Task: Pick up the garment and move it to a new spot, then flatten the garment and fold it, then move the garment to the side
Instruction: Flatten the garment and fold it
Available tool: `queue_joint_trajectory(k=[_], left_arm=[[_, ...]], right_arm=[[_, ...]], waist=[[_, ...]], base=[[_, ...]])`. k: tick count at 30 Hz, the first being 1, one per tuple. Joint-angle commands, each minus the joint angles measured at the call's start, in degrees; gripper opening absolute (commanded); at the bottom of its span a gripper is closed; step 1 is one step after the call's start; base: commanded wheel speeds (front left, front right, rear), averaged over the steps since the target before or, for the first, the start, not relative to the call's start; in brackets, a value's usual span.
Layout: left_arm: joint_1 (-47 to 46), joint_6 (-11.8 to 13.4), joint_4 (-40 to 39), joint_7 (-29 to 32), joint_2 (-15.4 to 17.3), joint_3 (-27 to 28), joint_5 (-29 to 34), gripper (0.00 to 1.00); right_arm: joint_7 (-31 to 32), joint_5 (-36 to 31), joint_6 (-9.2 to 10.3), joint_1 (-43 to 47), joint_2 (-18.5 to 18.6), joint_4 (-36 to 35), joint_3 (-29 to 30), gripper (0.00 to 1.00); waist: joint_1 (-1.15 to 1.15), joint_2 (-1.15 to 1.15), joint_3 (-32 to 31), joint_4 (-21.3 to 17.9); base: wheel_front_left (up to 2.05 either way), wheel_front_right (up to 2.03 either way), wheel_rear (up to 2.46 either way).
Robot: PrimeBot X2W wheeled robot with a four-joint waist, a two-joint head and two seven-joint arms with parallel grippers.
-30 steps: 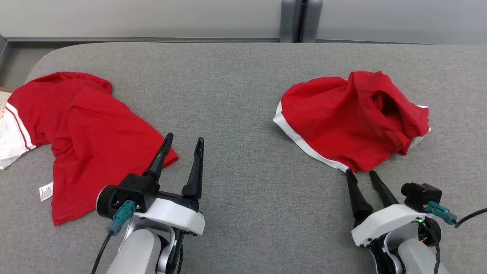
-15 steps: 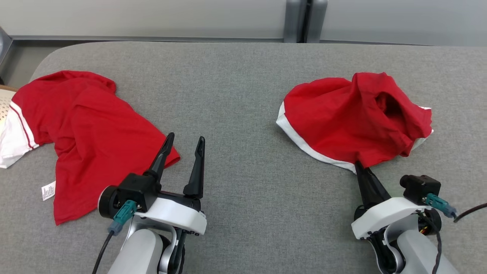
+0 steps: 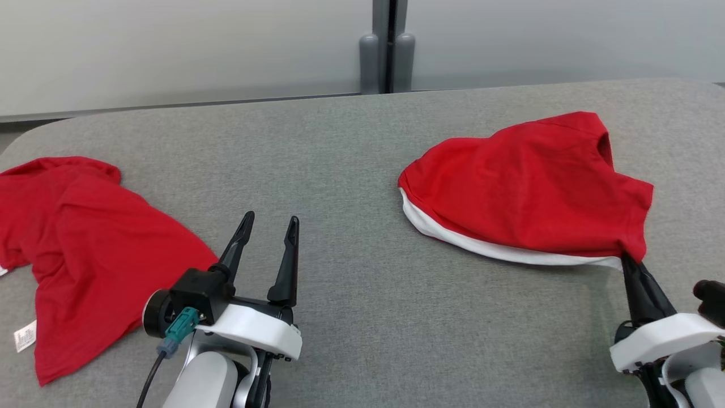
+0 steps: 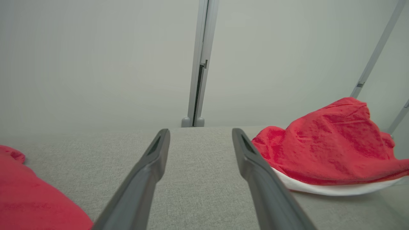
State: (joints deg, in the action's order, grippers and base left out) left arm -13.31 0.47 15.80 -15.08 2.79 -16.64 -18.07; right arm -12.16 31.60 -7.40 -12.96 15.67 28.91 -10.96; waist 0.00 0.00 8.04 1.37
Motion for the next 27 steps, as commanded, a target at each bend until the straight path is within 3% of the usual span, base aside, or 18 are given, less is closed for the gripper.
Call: queue_joint_trajectory(k=[1, 8, 9, 10, 19, 27], left_arm=[[0.4, -0.3, 0.2, -0.1, 0.2, 0.2, 0.3, 1.0], [-0.3, -0.4, 0.6, -0.1, 0.2, -0.6, -0.2, 1.0], [-0.5, -0.3, 0.7, -0.1, 0.2, -0.7, -0.4, 1.0], [-0.7, -0.4, 0.8, -0.1, 0.2, -1.1, -0.5, 1.0], [-1.5, -0.2, 1.2, -0.1, 0.2, -2.2, -1.0, 1.0], [-1.8, -0.8, 0.6, -0.1, 0.2, -2.4, -1.8, 1.0]], right_arm=[[2.2, -0.9, -0.17, 1.9, 1.1, -1.7, 2.2, 0.0], [10.1, -2.2, -0.17, 5.1, 1.3, -4.8, 10.1, 0.0], [10.8, -3.1, -0.17, 5.2, 1.0, -4.4, 11.2, 0.39], [11.2, -4.1, -0.17, 5.2, 0.7, -3.8, 12.7, 1.0], [6.7, -13.9, -0.16, 3.3, -4.6, -4.7, 20.4, 1.0], [-0.4, -13.5, -0.09, 5.2, -8.4, -13.0, 14.6, 1.0]], waist=[[0.0, 0.0, -0.7, -2.2], [0.0, 0.0, -0.2, -5.8], [0.0, 0.0, -0.1, -6.1], [0.0, 0.0, 0.0, -6.4], [0.0, 0.0, 0.3, -8.0], [0.0, 0.0, 1.2, -9.4]], base=[[0.0, 0.0, 0.0], [0.0, 0.0, 0.0], [0.0, 0.0, 0.0], [0.0, 0.0, 0.0], [0.0, 0.0, 0.0], [0.0, 0.0, 0.0]])
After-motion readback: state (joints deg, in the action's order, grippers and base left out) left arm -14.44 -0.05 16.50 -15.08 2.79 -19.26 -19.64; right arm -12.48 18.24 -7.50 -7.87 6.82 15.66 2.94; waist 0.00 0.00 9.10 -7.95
